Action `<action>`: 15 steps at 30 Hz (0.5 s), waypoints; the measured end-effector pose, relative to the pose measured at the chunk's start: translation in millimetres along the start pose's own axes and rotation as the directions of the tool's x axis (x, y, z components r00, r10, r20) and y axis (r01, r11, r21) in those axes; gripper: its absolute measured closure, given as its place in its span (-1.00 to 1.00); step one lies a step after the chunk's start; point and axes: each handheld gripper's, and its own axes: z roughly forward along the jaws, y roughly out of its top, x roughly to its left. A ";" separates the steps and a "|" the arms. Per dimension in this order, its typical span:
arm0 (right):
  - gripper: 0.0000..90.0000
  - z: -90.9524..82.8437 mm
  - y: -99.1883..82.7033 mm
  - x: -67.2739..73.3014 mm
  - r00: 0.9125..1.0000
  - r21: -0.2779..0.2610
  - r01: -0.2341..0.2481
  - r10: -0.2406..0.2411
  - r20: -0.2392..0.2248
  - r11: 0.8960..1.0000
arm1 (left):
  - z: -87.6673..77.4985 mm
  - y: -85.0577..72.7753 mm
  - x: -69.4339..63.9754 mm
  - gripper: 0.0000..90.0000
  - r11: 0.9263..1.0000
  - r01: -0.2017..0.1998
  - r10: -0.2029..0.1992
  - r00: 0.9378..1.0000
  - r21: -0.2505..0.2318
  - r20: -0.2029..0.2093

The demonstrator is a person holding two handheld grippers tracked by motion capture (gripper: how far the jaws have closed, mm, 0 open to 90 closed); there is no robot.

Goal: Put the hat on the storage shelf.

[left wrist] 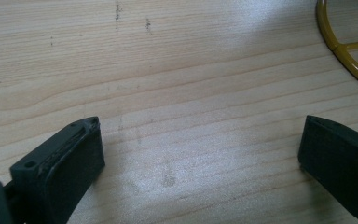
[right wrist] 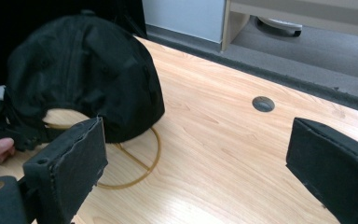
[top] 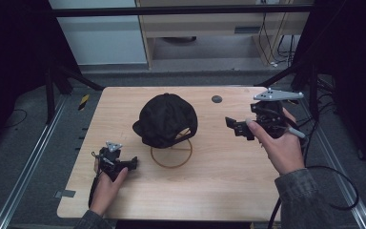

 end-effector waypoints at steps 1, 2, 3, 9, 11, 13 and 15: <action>-0.89 -0.4 -2.4 -0.9 1.000 0.004 -0.002 0.002 0.003 1.000 | 0.0 0.0 0.0 -1.00 1.000 0.000 0.000 1.000 0.000 0.000; -0.89 -0.5 -4.9 -2.0 1.000 0.005 -0.003 0.003 0.006 1.000 | 0.0 0.0 0.0 -1.00 1.000 0.000 0.000 1.000 0.000 0.000; -0.88 -0.7 -7.4 -3.2 1.000 0.008 -0.005 0.005 0.009 1.000 | 0.0 0.0 0.0 -1.00 1.000 0.000 0.000 1.000 0.000 0.000; -0.82 2.7 -24.2 -6.6 1.000 0.019 -0.020 0.020 0.024 1.000 | -0.2 0.0 0.2 -1.00 1.000 -0.003 0.003 1.000 0.003 0.000; -0.80 5.1 -30.7 -7.3 0.999 0.028 -0.022 0.021 0.033 0.999 | -0.2 0.0 0.2 -1.00 1.000 -0.003 0.003 1.000 0.003 0.000; -0.79 8.5 -37.7 -7.6 0.999 0.038 -0.026 0.025 0.036 0.999 | -0.2 0.0 0.2 -1.00 1.000 -0.003 0.003 1.000 0.003 0.000; -0.79 12.5 -44.5 -7.6 0.999 0.052 -0.027 0.026 0.033 0.998 | -0.2 0.0 0.2 -1.00 1.000 -0.003 0.003 1.000 0.002 0.000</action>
